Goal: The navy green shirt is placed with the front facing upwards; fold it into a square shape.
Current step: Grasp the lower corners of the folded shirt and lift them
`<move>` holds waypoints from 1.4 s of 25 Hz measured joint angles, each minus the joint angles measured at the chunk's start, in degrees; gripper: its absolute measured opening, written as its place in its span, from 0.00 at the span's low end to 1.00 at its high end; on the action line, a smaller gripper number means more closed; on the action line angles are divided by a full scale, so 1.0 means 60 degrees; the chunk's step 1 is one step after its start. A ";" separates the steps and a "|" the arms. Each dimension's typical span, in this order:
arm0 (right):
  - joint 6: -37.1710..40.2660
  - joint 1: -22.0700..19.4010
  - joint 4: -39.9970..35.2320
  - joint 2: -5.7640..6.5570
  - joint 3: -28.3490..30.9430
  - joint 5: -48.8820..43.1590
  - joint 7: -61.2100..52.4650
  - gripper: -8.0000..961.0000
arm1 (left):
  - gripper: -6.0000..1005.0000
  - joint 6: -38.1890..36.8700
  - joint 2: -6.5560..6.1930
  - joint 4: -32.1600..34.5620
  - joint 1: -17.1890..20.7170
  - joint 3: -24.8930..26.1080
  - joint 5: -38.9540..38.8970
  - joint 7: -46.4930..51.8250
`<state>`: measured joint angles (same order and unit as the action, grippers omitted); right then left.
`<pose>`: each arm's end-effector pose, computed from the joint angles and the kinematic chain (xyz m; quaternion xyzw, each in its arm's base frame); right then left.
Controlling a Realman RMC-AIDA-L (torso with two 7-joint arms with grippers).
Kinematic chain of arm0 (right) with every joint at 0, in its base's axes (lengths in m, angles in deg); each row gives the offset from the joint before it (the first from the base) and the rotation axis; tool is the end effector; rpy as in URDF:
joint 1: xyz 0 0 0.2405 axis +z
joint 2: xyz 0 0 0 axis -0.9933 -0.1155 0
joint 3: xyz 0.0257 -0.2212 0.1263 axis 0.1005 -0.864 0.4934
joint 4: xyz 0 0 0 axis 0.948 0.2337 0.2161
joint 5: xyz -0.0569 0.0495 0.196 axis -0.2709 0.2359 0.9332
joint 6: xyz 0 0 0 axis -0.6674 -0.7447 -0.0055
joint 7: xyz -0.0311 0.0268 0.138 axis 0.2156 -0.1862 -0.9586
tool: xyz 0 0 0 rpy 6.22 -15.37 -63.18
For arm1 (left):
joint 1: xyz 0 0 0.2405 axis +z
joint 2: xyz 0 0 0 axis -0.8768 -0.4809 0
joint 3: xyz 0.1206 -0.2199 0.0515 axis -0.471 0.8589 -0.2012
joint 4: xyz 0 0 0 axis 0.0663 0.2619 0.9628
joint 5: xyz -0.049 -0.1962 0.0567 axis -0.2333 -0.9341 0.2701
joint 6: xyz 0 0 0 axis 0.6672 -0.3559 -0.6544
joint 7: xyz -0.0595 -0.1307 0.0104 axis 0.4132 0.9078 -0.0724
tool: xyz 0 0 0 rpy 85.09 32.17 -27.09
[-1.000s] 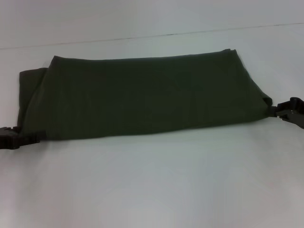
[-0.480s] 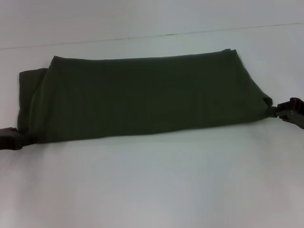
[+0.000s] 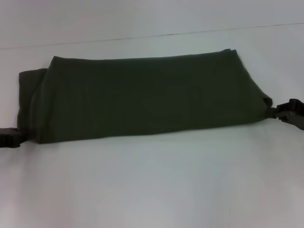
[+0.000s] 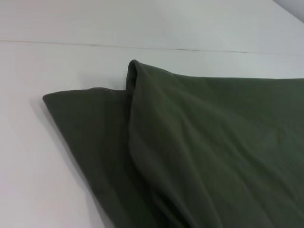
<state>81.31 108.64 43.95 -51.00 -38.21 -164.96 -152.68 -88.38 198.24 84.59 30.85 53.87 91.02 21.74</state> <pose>0.3777 0.3145 0.0629 -0.6404 0.7028 0.2319 0.2055 -0.3396 0.3434 0.0276 -0.8444 -0.4546 -0.1056 0.2632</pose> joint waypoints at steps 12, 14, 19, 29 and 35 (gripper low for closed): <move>-0.0010 -0.0013 0.0000 -0.0002 0.0000 0.0000 0.0046 0.01 | 0.07 0.0025 0.0002 0.0011 0.0001 0.0015 0.0103 0.0029; 0.0006 -0.0015 0.0000 -0.0001 0.0004 0.0000 0.0082 0.01 | 0.07 -0.0035 0.0000 0.0045 0.0023 0.0041 0.0104 0.0038; 0.0372 -0.0104 0.0000 -0.0001 0.0218 0.0000 0.0552 0.01 | 0.06 -0.0506 -0.0051 0.0268 0.0163 0.0111 0.0127 0.0044; 0.0937 -0.0341 0.0000 0.0029 0.0895 0.0000 0.1021 0.01 | 0.06 -0.0876 -0.0065 0.0566 0.0335 0.0214 0.0131 0.0008; 0.0944 -0.0310 0.0000 0.0029 0.0877 0.0000 0.1022 0.01 | 0.07 -0.0515 -0.0029 0.0522 0.0268 0.0222 -0.0146 0.0045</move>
<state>86.98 106.78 43.95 -50.82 -32.94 -164.96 -146.55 -91.47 198.06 87.72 32.46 55.20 90.14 22.01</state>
